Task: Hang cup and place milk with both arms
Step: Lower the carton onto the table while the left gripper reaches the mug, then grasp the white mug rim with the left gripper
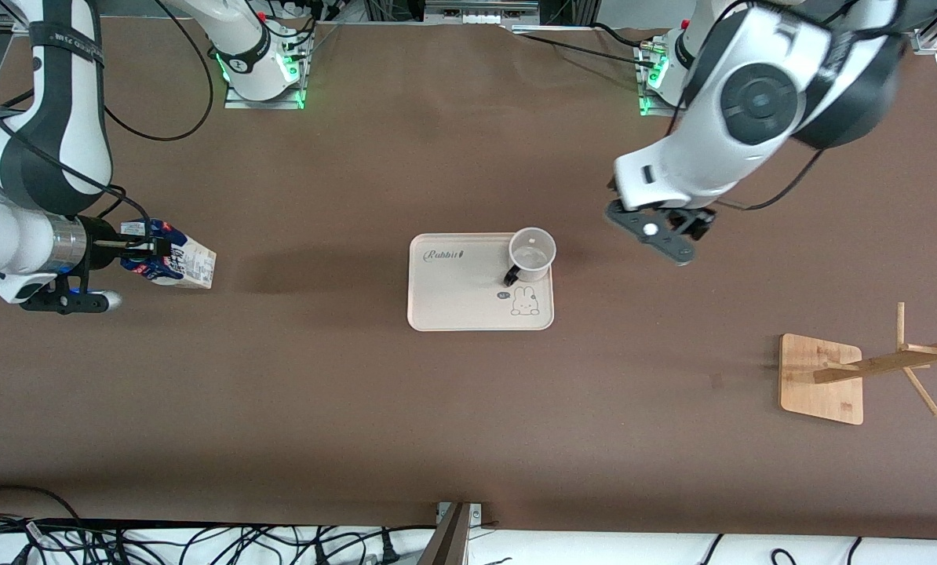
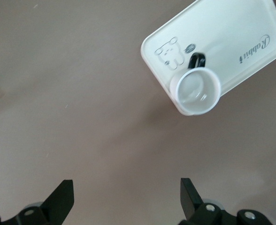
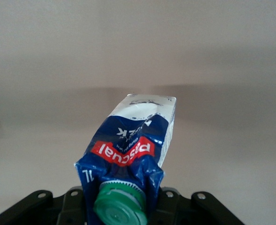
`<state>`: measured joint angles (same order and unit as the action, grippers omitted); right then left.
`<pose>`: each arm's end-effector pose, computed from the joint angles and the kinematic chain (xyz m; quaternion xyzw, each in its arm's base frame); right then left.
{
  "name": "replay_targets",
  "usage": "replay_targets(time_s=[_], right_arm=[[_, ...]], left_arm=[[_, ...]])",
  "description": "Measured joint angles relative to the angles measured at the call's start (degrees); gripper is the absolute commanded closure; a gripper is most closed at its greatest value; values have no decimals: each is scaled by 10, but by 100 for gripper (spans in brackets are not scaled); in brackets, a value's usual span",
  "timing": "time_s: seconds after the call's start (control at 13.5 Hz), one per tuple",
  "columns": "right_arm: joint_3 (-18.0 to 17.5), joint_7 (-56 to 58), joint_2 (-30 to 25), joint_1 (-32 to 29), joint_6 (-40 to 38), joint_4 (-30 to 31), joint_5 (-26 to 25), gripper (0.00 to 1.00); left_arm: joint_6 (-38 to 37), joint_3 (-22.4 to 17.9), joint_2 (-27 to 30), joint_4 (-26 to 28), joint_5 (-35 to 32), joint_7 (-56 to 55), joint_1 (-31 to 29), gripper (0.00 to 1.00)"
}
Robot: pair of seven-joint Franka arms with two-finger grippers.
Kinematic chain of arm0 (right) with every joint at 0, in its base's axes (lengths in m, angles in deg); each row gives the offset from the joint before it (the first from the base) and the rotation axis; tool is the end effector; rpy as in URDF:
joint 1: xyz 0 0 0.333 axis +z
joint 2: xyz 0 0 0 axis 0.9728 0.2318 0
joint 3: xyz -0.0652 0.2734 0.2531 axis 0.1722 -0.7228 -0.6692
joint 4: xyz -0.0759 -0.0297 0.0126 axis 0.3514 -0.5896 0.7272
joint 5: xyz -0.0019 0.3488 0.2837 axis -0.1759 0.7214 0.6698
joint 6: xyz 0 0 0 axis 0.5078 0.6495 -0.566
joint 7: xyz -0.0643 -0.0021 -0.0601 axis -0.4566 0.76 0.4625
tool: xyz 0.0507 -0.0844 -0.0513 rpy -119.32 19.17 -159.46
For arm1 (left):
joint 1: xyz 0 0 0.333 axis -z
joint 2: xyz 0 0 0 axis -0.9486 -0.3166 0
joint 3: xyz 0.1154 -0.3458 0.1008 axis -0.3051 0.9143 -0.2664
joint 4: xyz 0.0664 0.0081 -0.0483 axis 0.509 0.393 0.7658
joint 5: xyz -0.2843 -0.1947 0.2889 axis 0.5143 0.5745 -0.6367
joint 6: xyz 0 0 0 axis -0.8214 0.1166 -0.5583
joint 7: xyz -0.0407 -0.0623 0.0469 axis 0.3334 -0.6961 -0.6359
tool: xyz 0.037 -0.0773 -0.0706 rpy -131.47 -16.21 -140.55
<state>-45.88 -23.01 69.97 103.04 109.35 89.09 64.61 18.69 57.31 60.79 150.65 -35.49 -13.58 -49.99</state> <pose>0.6957 0.0047 0.4662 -0.9866 0.0186 0.1604 0.0232 0.6178 -0.3017 0.5086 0.9515 -0.2979 -0.0755 0.0104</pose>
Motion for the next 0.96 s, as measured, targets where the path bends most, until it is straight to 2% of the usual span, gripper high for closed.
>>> replay_targets(time_s=[0.22,0.37,0.96], right_arm=[[0,13,0,-1,24,26,0,65],[0,19,0,-1,46,44,0,65],[0,42,0,-1,140,123,1,65]], left_arm=[[93,0,-67,0,-1,-2,51,0],[137,0,-106,-1,-27,-8,81,0],[167,0,-188,-2,-188,-128,181,0]])
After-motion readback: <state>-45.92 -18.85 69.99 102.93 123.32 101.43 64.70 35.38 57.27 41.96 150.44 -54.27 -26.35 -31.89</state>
